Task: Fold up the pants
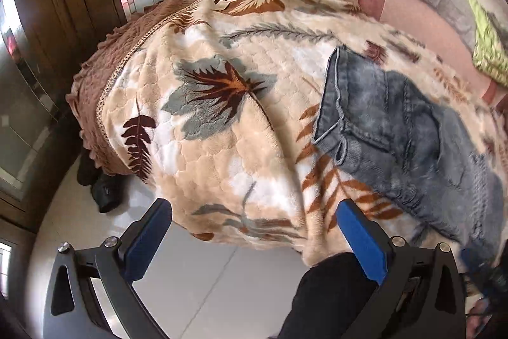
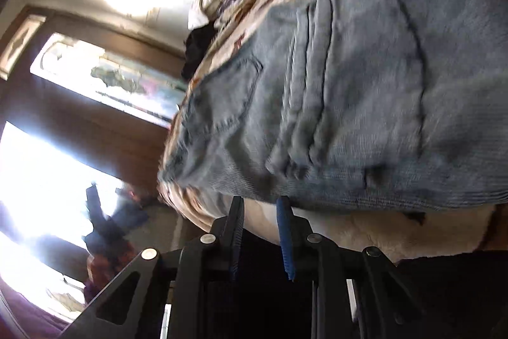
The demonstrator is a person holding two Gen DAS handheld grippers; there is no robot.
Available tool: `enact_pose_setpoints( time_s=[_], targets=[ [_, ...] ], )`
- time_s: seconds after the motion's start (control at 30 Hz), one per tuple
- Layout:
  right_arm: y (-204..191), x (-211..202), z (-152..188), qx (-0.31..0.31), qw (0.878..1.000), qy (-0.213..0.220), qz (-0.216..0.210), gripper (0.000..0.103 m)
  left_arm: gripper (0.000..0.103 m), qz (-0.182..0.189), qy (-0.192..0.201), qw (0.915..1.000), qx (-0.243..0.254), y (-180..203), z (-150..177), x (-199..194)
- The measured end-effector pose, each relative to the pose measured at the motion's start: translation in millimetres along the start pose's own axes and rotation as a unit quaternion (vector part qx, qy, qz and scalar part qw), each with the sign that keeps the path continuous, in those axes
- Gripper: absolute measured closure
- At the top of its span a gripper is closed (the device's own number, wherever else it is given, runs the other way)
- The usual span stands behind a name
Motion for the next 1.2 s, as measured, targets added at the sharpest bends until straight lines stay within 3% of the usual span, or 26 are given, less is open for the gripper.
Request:
enact_pose_setpoints(
  time_s=[0.13,0.27,0.47,0.6,0.67,0.7,0.73,0.77,0.8,0.9,1.0,1.2],
  targets=[
    [9.2,13.1,7.7,-0.007,1.0,-0.023,-0.002,0.08,0.0,0.04,0.007,0.9992,0.0,12.6,-8.2,0.1],
    [19.4,11.9,10.0,0.007,0.999,-0.027,-0.029,0.08,0.0,0.035,0.017,0.9992,0.011,32.1,-26.2,7.5],
    [26.1,13.8,12.7,0.016,0.998,-0.03,-0.052,0.08,0.0,0.082,-0.038,0.9958,0.009,52.5,-51.0,48.6],
    [28.6,16.7,14.3,0.024,0.997,-0.034,-0.069,0.08,0.007,0.092,-0.053,0.9944,0.007,57.7,-49.4,67.4],
    [29.0,18.9,14.3,0.025,0.996,-0.035,-0.074,0.08,0.014,0.087,-0.046,0.9951,0.007,57.5,-53.5,70.2],
    [29.9,19.4,14.7,0.027,0.996,-0.036,-0.078,0.08,0.022,0.082,-0.042,0.9957,0.009,57.2,-56.7,69.6],
    [31.1,19.7,14.4,0.028,0.996,-0.036,-0.08,0.08,0.04,0.078,-0.036,0.9961,0.015,57.4,-59.0,68.3],
    [31.5,20.1,14.9,0.028,0.996,-0.037,-0.083,0.08,0.057,0.103,-0.031,0.9938,0.028,61.8,-61.2,66.0],
    [31.2,22.9,11.8,0.027,0.995,-0.036,-0.083,0.08,0.063,0.113,-0.035,0.9925,0.03,63.3,-62.7,65.7],
    [32.6,24.3,11.8,0.024,0.995,-0.034,-0.086,0.08,0.068,0.086,-0.031,0.9947,0.047,70.2,-64.2,65.4],
    [35.1,25.2,11.5,0.023,0.995,-0.034,-0.091,0.08,0.084,0.066,-0.022,0.9961,0.054,74.6,-66.0,59.2],
    [37.0,24.9,11.2,0.02,0.994,-0.034,-0.099,0.08,0.092,0.073,-0.005,0.9959,0.053,74.2,-69.7,33.8]
  ],
)
Point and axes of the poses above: each gripper's, at about its wrist camera, not at the fingertips, and x roughly the way its jaws point, y to its right, z to its underside, the point moved 5 cm from there along x, roughly the way its jaws point, and after that the axes turned 9 degrees about -y, right-handed, at the moved point
